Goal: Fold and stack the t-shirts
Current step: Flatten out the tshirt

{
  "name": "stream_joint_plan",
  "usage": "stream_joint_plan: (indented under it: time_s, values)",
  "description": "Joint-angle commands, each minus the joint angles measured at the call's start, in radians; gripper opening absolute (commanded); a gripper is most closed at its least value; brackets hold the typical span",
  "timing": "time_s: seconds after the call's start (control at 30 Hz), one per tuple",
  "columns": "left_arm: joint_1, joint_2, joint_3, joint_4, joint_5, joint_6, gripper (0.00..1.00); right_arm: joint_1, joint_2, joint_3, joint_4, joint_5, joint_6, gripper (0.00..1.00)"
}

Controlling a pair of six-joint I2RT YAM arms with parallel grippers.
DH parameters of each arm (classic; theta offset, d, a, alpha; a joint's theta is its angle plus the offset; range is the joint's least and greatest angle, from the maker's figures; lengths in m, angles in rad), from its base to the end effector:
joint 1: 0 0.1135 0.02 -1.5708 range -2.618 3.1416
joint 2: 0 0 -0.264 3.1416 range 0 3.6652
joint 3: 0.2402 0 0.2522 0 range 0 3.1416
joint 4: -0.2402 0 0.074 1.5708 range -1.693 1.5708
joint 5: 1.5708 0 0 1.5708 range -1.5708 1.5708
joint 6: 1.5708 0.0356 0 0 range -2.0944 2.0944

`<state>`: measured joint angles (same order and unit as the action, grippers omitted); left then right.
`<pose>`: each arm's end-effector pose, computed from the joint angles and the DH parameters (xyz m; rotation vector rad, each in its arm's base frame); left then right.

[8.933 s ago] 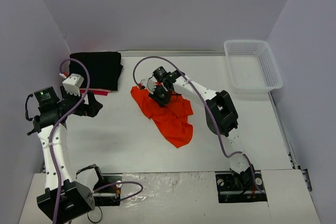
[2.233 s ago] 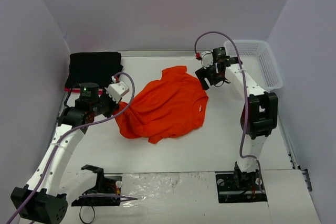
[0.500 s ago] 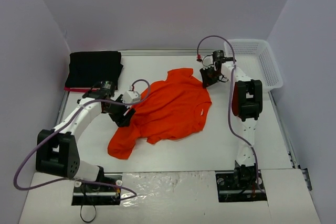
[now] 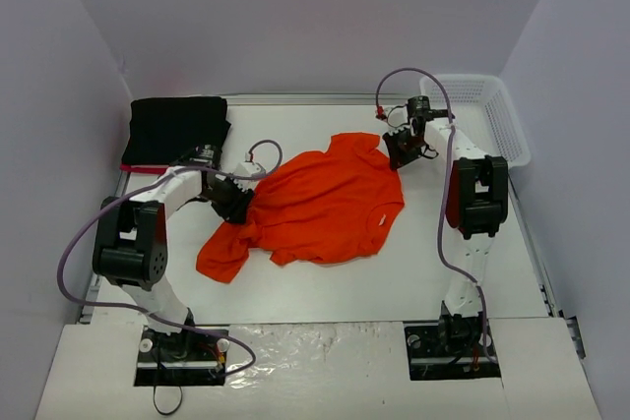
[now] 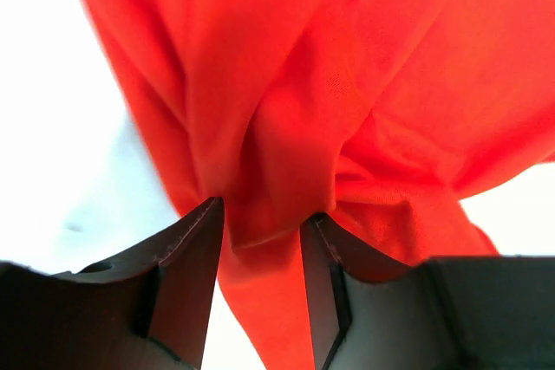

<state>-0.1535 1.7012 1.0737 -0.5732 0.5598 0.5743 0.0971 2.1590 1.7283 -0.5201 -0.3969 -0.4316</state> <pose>0.3188 -0.0685 0.1829 1.0559 2.3794 -0.6291 0.4726 0.0599 0.1984 -0.7913 2.3204 0.3547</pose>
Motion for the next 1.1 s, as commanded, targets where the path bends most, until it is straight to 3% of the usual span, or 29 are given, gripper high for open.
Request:
stream_joint_plan:
  time_s: [0.0,0.33,0.43,0.63,0.67,0.7,0.73,0.93,1.07]
  values:
    - [0.035,-0.020,0.086,0.039,0.130,-0.007,0.39,-0.002,-0.060,-0.041,-0.034,0.026,-0.022,0.00]
    - [0.054,0.109,0.173,-0.076,0.200,0.071,0.41,-0.002,-0.073,-0.075,-0.032,0.029,-0.025,0.00]
    - [0.055,0.132,0.155,-0.096,0.189,0.099,0.30,-0.002,-0.082,-0.073,-0.032,0.035,-0.024,0.00]
    - [0.054,0.129,0.115,-0.122,0.169,0.142,0.31,-0.002,-0.105,-0.081,-0.034,0.046,-0.029,0.00]
    - [0.055,0.127,0.114,-0.131,0.175,0.145,0.26,-0.002,-0.110,-0.085,-0.034,0.047,-0.029,0.00]
    - [0.054,0.121,0.114,-0.145,0.183,0.151,0.08,-0.002,-0.113,-0.087,-0.032,0.049,-0.030,0.00]
    - [0.055,0.118,0.114,-0.152,0.189,0.153,0.03,-0.002,-0.119,-0.088,-0.034,0.050,-0.030,0.00]
    - [0.057,0.060,0.150,-0.185,0.152,0.125,0.02,-0.002,-0.168,-0.102,-0.034,0.056,-0.026,0.00]
    - [0.074,-0.090,0.209,-0.163,0.068,0.059,0.02,-0.004,-0.231,-0.107,-0.034,0.084,-0.024,0.00]
